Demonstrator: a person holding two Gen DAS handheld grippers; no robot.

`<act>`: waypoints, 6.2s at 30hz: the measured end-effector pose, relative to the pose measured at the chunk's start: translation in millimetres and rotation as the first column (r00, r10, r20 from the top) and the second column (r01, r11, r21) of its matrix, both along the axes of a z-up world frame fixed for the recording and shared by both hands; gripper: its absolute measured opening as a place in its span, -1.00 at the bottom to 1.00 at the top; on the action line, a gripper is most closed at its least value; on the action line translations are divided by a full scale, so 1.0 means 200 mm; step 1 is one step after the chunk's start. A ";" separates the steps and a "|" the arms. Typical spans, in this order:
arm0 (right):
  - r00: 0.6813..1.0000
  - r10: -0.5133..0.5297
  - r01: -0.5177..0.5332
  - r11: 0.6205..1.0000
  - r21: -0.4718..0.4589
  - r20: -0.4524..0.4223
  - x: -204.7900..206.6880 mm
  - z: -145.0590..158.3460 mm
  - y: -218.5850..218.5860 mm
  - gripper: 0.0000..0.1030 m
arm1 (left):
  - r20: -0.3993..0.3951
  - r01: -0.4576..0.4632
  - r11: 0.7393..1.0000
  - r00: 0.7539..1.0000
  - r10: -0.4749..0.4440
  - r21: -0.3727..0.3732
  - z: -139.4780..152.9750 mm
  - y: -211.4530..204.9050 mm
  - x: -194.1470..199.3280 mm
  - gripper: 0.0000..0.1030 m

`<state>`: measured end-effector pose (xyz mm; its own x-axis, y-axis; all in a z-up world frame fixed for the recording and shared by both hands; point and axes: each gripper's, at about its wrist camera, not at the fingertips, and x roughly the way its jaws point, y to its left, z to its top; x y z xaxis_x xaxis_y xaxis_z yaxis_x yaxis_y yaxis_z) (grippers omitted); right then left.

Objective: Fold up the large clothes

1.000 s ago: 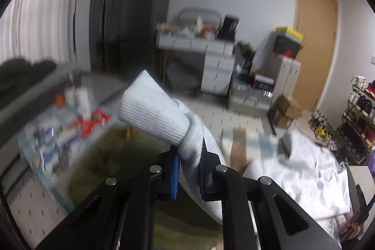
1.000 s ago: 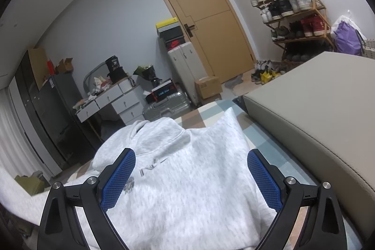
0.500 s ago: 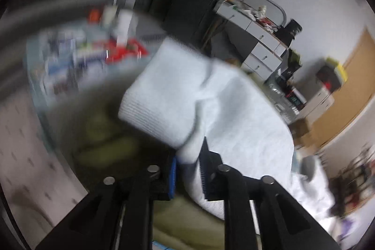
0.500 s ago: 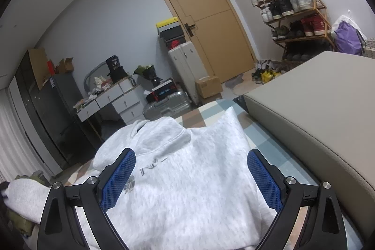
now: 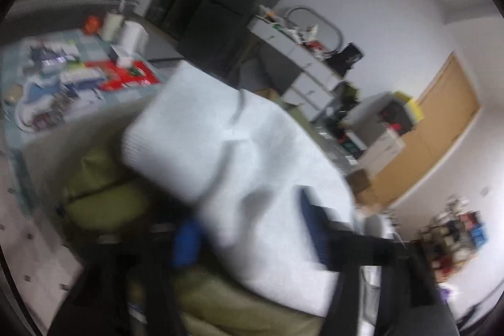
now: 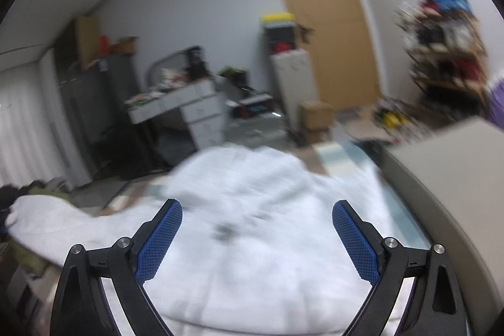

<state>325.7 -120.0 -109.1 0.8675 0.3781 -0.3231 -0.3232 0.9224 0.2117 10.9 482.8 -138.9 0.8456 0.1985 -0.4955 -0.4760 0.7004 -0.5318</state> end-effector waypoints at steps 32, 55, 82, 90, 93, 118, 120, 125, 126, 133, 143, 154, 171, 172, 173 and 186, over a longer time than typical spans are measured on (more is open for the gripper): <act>0.411 0.793 -0.884 0.228 -0.408 -0.449 -0.48 0.22 3.16 -0.95 | 0.148 0.101 0.845 0.967 -0.208 0.525 0.08 -0.26 -0.16 -0.82; 0.883 0.465 -0.465 0.849 0.251 0.064 -0.31 0.48 0.25 0.01 | 0.188 0.298 0.625 0.785 -0.591 0.722 1.25 -1.20 0.39 -0.82; 0.963 -0.051 0.154 0.910 0.385 -0.263 -0.55 -0.23 -1.01 0.44 | -0.361 0.991 -0.006 0.044 -0.932 0.136 0.40 -2.75 1.15 0.56; 0.939 -0.006 0.080 0.976 0.201 -0.345 -0.13 -0.16 -0.72 0.68 | -0.421 0.890 0.349 0.447 -0.789 0.292 0.46 -1.95 1.03 0.75; 0.905 -0.043 0.072 0.996 0.053 -0.424 0.08 -0.21 -0.61 0.68 | -0.499 0.872 0.445 0.485 -0.719 0.206 0.28 -1.78 1.13 0.74; 0.973 -0.080 0.075 0.997 -0.031 -0.216 -0.09 -0.12 -0.53 -0.72 | -0.800 0.981 -0.151 0.004 -0.600 0.118 0.15 -2.69 1.51 0.74; 0.978 -0.083 0.081 0.997 -0.017 -0.191 -0.10 -0.09 -0.55 -0.72 | -0.806 0.985 -0.167 -0.058 -0.589 0.051 0.09 -2.71 1.54 0.74; 0.972 -0.081 0.087 0.996 0.018 -0.221 -0.06 -0.13 -0.58 -0.74 | -0.791 0.990 -0.119 -0.135 -0.596 -0.080 -0.03 -2.72 1.57 0.49; 0.971 -0.083 0.088 0.996 0.014 -0.222 -0.06 -0.14 -0.58 -0.74 | -0.787 0.990 -0.110 -0.135 -0.602 -0.085 -0.03 -2.73 1.56 0.44; 0.961 -0.097 0.111 0.993 0.041 -0.260 -0.04 -0.18 -0.61 -0.79 | -0.867 0.992 -0.128 -0.059 -0.494 0.005 -0.01 -2.83 1.31 -0.83; 0.978 -0.090 0.079 0.995 -0.069 -0.186 -0.04 -0.07 -0.48 -0.95 | -0.881 0.979 0.007 0.187 -0.435 0.205 0.12 -2.84 1.10 -0.99; 0.825 -0.257 0.100 0.943 -0.317 -0.503 0.52 -0.46 -0.49 -0.95 | -0.818 0.916 0.337 0.361 -0.448 0.220 0.11 -2.46 1.24 -0.42; 0.876 -0.123 -0.071 0.924 -0.375 -0.467 0.59 -0.41 0.04 -0.14 | -0.655 0.849 0.510 0.463 -0.597 0.135 -0.07 -2.04 1.05 0.57; 0.852 -0.149 -0.079 0.911 -0.405 -0.502 0.63 -0.49 0.05 -0.15 | -0.646 0.846 0.517 0.467 -0.604 0.128 -0.07 -2.02 1.05 0.58; 0.832 -0.157 -0.097 0.903 -0.418 -0.532 0.66 -0.56 0.06 -0.16 | -0.646 0.848 0.515 0.464 -0.606 0.126 -0.07 -2.02 1.05 0.58; 0.929 0.011 -0.041 0.997 -0.073 -0.369 0.50 -0.53 -0.13 -0.01 | -0.641 0.819 0.569 0.475 -0.603 0.071 -0.01 -1.96 1.54 0.36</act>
<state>425.5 -145.5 -216.1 0.6724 0.3601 -0.6467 -0.2606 0.9329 0.2484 318.6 90.9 -141.7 0.4048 -0.1204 -0.9065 0.1773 0.9828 -0.0514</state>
